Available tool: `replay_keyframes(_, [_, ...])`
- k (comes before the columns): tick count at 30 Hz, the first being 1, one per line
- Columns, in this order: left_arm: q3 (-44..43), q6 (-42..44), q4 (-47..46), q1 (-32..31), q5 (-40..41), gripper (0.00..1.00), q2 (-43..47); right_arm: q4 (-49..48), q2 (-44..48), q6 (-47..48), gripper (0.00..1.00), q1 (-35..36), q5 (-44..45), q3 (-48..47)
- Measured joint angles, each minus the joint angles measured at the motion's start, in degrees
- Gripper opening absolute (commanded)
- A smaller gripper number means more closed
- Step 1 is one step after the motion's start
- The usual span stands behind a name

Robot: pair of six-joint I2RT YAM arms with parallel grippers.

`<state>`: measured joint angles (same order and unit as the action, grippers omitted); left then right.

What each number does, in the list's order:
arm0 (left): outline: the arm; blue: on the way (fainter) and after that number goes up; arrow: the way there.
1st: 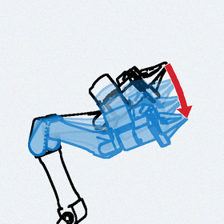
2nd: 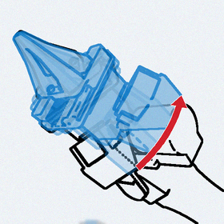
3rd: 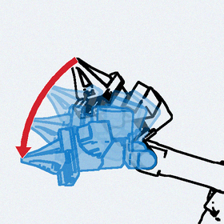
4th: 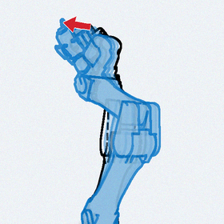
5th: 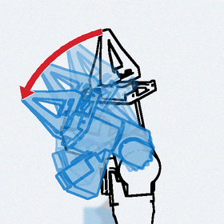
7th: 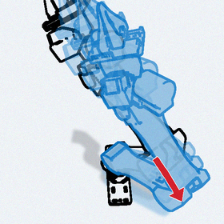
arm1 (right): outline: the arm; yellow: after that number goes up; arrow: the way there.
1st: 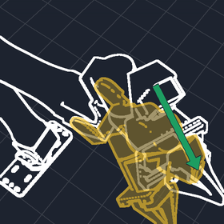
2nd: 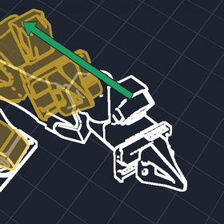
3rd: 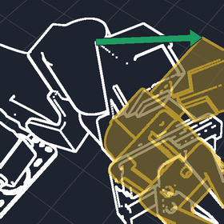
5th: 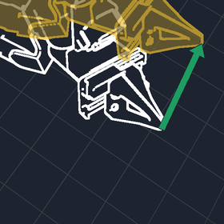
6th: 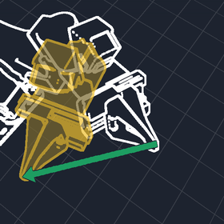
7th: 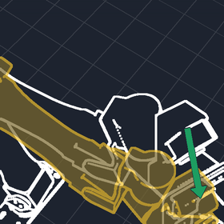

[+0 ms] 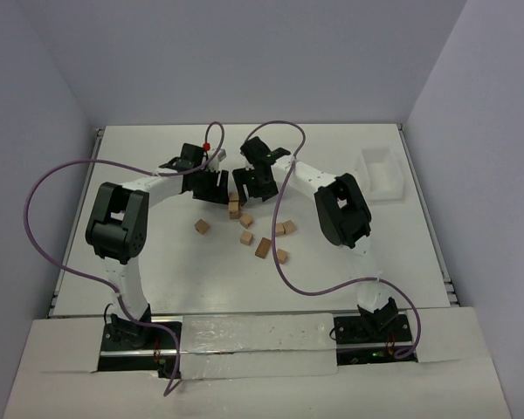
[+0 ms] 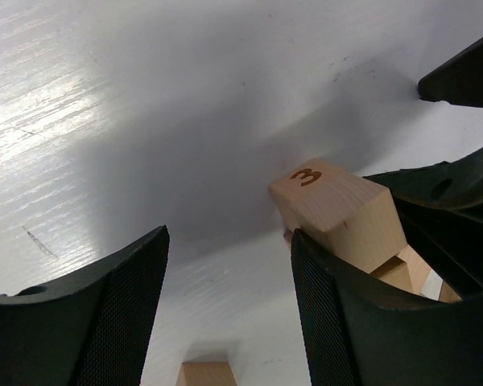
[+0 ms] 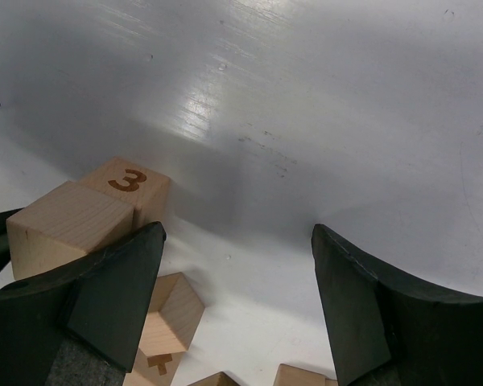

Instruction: Build the wood block tower

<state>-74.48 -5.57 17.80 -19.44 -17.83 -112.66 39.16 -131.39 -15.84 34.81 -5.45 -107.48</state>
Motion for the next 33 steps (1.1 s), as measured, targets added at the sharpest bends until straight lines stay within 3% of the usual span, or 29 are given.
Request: replay_keyframes(33, [0.7, -0.1, -0.1, 0.0, 0.8, 0.69, 0.0, -0.1, 0.0, -0.2, 0.81, 0.7, -0.2, 0.1])
